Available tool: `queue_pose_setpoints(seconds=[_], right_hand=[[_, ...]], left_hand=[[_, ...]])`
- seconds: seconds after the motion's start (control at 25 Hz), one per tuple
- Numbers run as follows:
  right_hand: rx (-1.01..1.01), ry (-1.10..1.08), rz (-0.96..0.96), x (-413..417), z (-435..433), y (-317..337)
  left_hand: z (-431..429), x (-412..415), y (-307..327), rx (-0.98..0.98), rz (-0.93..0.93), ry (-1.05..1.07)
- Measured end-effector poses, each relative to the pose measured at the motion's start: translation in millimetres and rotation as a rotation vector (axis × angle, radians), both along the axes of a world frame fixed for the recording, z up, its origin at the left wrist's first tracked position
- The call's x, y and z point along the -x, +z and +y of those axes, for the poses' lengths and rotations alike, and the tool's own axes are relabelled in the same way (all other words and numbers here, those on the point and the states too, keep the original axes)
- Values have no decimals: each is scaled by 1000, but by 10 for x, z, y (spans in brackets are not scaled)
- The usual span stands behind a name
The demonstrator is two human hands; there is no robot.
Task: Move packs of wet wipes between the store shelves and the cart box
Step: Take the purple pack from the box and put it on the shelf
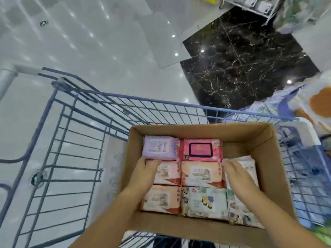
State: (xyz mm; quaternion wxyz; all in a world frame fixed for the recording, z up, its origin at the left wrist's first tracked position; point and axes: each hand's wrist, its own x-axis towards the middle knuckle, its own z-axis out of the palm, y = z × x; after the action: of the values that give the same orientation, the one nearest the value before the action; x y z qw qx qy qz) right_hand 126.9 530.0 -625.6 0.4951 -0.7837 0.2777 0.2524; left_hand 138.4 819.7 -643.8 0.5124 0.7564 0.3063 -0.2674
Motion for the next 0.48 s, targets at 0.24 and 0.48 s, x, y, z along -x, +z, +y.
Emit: queue_pose_setpoints(seconds=[0.24,0.48], right_hand=[[125,69,-65,-616,14,-835],[90,-26,126,-1073,-60,-1216]], left_hand=[[132,-603,-399,-171,-112,-108],[-41,-788,-693,-156,-42,67]])
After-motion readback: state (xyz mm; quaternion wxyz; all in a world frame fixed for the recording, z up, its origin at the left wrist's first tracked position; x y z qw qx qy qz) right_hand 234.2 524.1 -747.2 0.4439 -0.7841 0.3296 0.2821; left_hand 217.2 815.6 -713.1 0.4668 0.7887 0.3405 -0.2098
